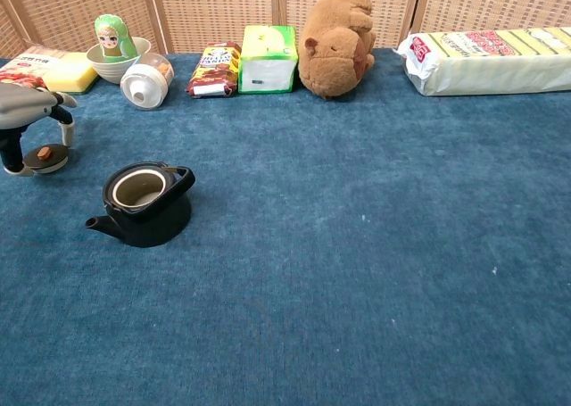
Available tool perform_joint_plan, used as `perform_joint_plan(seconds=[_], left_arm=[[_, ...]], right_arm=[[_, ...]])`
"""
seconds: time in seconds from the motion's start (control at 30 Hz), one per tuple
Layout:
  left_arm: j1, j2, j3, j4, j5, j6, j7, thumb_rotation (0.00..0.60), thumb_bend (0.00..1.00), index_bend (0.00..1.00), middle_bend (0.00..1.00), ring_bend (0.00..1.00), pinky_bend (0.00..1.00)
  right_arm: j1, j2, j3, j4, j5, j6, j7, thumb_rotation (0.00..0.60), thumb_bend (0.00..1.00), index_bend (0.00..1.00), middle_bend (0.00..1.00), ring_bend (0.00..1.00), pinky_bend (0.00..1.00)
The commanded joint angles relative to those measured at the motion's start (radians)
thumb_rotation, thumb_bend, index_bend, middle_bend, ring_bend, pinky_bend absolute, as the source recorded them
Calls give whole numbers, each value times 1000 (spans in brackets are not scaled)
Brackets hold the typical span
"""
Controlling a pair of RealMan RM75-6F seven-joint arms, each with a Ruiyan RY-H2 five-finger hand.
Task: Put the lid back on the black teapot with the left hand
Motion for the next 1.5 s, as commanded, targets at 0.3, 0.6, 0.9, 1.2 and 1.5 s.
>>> perform_joint_plan(seconds=[0.3,0.6,0.9,1.2,1.5], left_arm=[[10,26,-9,-28,34,19,-37,600,242,389,0,0,12],[17,66,-8,-86,58,42,-37,600,242,389,0,0,12],[14,96,4,-188,127,75,-22,600,242,389,0,0,12],[14,131,27,-319,237,133,15,600,242,389,0,0,12],[28,171,54,-425,335,177,36,600,242,389,0,0,12]], right_arm=[[0,-1,-1,0,0,-1,-1,600,64,97,13,11,0],[0,-1,-2,-3,0,-1,-3,600,65,97,13,11,0],[1,0,-2,-3,1,-4,-1,600,65,97,13,11,0],[0,3,-2,-6,0,-2,2,600,65,97,13,11,0],[-2,5,-2,-8,-1,0,3,600,64,97,13,11,0]])
